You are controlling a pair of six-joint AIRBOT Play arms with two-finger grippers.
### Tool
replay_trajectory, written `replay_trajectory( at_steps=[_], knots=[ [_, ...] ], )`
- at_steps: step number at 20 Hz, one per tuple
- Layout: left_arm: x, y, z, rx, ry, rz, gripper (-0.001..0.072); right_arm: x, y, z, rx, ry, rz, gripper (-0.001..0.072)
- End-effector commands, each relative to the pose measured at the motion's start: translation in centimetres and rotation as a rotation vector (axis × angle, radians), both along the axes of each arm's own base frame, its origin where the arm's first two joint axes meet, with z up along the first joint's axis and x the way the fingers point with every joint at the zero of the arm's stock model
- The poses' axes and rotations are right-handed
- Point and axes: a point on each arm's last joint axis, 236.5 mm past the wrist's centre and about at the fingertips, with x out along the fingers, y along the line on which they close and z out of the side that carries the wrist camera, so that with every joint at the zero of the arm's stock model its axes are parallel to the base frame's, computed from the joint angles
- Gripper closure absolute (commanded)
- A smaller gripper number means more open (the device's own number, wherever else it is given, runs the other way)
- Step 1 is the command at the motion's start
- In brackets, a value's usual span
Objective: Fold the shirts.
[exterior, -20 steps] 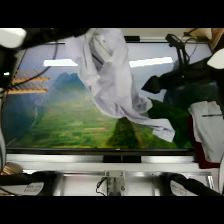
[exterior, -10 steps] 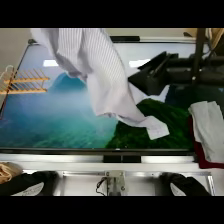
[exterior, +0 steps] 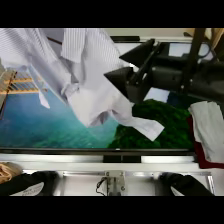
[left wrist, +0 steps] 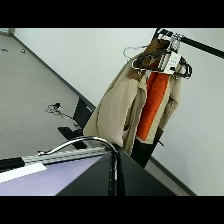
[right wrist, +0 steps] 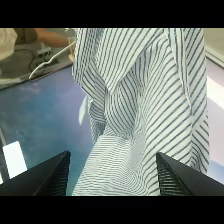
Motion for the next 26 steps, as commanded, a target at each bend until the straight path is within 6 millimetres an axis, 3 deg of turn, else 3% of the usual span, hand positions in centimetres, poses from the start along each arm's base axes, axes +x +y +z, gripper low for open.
replay_trajectory(
  at_steps=[1, 4, 6, 11, 13, 16, 17, 21, 22, 23, 24, 25, 26],
  knots=[
    [-0.3, -0.1, 0.0, -0.01, 0.014, -0.01, 0.0657, 2.2, -0.2, -0.1, -0.02, -0.054, -0.059, 0.0075],
    [-0.9, -0.4, 0.0, -0.005, 0.018, -0.025, 0.0657, 4.7, 0.1, 0.6, 0.003, -0.13, -0.102, 0.0075],
    [-1.3, -0.5, -0.2, 0.011, 0.028, -0.033, 0.0657, 5.6, -0.4, 2.2, 0.034, -0.198, -0.142, 0.0075],
    [-1.3, -0.6, -0.5, 0.019, 0.033, -0.037, 0.0657, 4.6, -2.5, 5.2, 0.018, -0.272, -0.196, 0.0075],
    [-1.4, -0.6, -0.4, 0.014, 0.033, -0.042, 0.0657, 5.3, -2.2, 3.2, -0.025, -0.218, -0.193, 0.0075],
    [-1.6, -0.6, -0.2, 0.013, 0.03, -0.043, 0.0657, 6.7, 0.0, -2.8, -0.124, -0.069, -0.124, 0.0075],
    [-1.7, -0.6, -0.3, 0.016, 0.032, -0.045, 0.0657, 6.9, 1.0, -3.8, -0.119, -0.041, -0.091, 0.0075],
    [-2.0, -1.0, -1.2, 0.045, 0.06, -0.063, 0.0657, 9.1, 2.9, -4.8, -0.088, -0.066, -0.069, 0.0075],
    [-2.0, -1.1, -1.4, 0.052, 0.067, -0.067, 0.0657, 9.5, 3.1, -4.9, -0.081, -0.065, -0.075, 0.0104],
    [-2.1, -1.1, -1.6, 0.056, 0.07, -0.069, 0.0656, 9.5, 3.2, -5.0, -0.074, -0.062, -0.068, 0.0283],
    [-2.0, -1.1, -1.6, 0.058, 0.071, -0.068, 0.0656, 9.3, 3.4, -4.7, -0.067, -0.066, -0.059, 0.0523],
    [-1.8, -1.0, -1.7, 0.06, 0.072, -0.062, 0.0656, 8.8, 3.7, -4.2, -0.052, -0.075, -0.042, 0.0635],
    [-1.5, -0.7, -1.8, 0.062, 0.074, -0.054, 0.0655, 8.3, 3.9, -3.5, -0.032, -0.089, -0.021, 0.0637]
  ],
)
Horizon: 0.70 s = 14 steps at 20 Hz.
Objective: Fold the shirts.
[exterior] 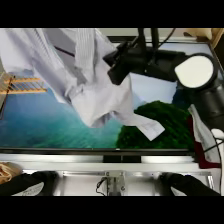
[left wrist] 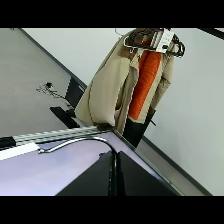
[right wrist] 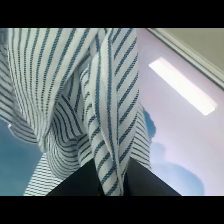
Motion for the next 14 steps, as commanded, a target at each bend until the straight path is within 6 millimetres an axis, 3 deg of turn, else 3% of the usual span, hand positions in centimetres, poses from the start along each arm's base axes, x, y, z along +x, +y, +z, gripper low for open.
replay_trajectory(
  at_steps=[1, 2, 3, 5, 6, 9, 14],
  knots=[
    [0.6, 0.5, -0.8, 0.019, 0.019, 0.012, 0.0654, -1.0, 0.9, 2.3, 0.075, -0.042, 0.049, 0.0637],
    [1.0, 1.0, -0.8, 0.019, 0.021, 0.026, 0.0653, -1.6, 0.7, 3.3, 0.09, -0.06, 0.056, 0.0638],
    [1.4, 1.5, -0.8, 0.019, 0.021, 0.04, 0.0604, -2.2, 0.3, 4.1, 0.094, -0.08, 0.055, 0.0639],
    [1.8, 2.4, -0.7, 0.017, 0.019, 0.062, 0.0163, -3.1, -0.5, 5.6, 0.1, -0.118, 0.048, 0.064],
    [1.8, 2.7, -0.6, 0.016, 0.017, 0.069, 0.0083, -3.4, -0.8, 6.1, 0.101, -0.131, 0.044, 0.0641],
    [1.2, 2.8, -0.1, 0.013, 0.006, 0.065, 0.0082, -3.4, -1.5, 6.3, 0.102, -0.118, 0.008, 0.0643],
    [-1.3, 2.7, 0.4, 0.066, -0.023, 0.041, 0.0092, -1.3, -3.3, 6.1, 0.077, -0.13, -0.103, 0.0644]
  ],
)
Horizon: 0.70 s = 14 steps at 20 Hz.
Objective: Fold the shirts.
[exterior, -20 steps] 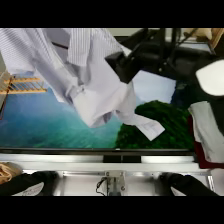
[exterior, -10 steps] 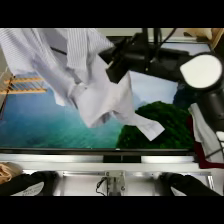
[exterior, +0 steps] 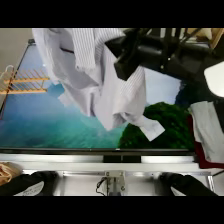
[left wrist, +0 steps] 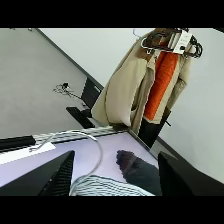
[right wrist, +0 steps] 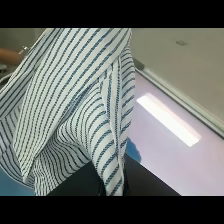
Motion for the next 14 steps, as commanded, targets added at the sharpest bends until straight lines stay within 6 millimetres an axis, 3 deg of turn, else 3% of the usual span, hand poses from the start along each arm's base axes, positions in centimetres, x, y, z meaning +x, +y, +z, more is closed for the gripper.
replay_trajectory(
  at_steps=[1, 5, 8, 10, 14],
  knots=[
    [-1.6, 0.1, 0.2, 0.041, -0.015, -0.014, 0.0092, 1.6, -1.5, 0.6, 0.003, -0.025, -0.094, 0.0645],
    [-2.9, 0.3, 0.8, 0.06, -0.039, -0.019, 0.0092, 3.4, -3.2, 3.0, 0.024, -0.148, -0.191, 0.0646],
    [-2.7, 0.6, 0.5, 0.079, -0.039, -0.004, 0.0092, 5.0, -6.6, 5.2, 0.026, -0.241, -0.31, 0.0646],
    [-2.6, 0.7, 0.1, 0.099, -0.03, 0.001, 0.0092, 6.3, -11.2, 7.1, 0.012, -0.292, -0.443, 0.0646],
    [-2.5, 0.4, -1.1, 0.127, 0.004, -0.014, 0.0101, 7.7, -25.2, 12.1, 0.023, -0.376, -0.822, 0.0646]
  ],
)
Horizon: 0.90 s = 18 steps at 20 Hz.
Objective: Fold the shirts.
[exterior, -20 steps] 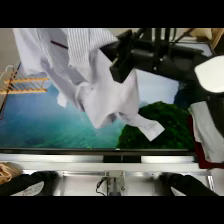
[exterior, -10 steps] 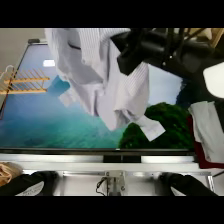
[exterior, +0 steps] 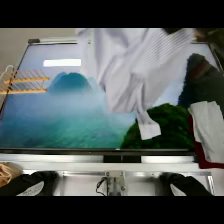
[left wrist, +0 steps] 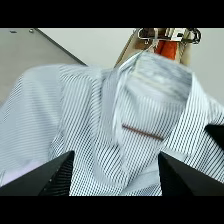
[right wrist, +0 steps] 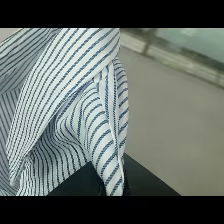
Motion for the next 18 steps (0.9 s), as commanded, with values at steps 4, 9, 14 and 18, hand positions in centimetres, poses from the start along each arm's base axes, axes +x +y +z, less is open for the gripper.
replay_trajectory(
  at_steps=[4, 9, 14, 18],
  knots=[
    [0.2, -0.5, -2.2, 0.054, 0.06, -0.02, 0.0103, -2.8, -22.5, 6.9, 0.008, -0.138, -0.611, 0.0646],
    [0.3, -0.5, -2.2, 0.052, 0.063, -0.02, 0.0103, -8.4, -35.1, 6.7, 0.121, -0.136, -0.939, 0.0646],
    [0.3, -0.5, -2.2, 0.052, 0.064, -0.02, 0.0108, -12.1, -42.1, 6.7, 0.186, -0.2, -1.108, 0.0646],
    [0.2, -0.6, -2.6, 0.056, 0.082, -0.025, 0.0108, -14.6, -47.0, 5.8, 0.211, -0.22, -1.222, 0.0646]
  ],
)
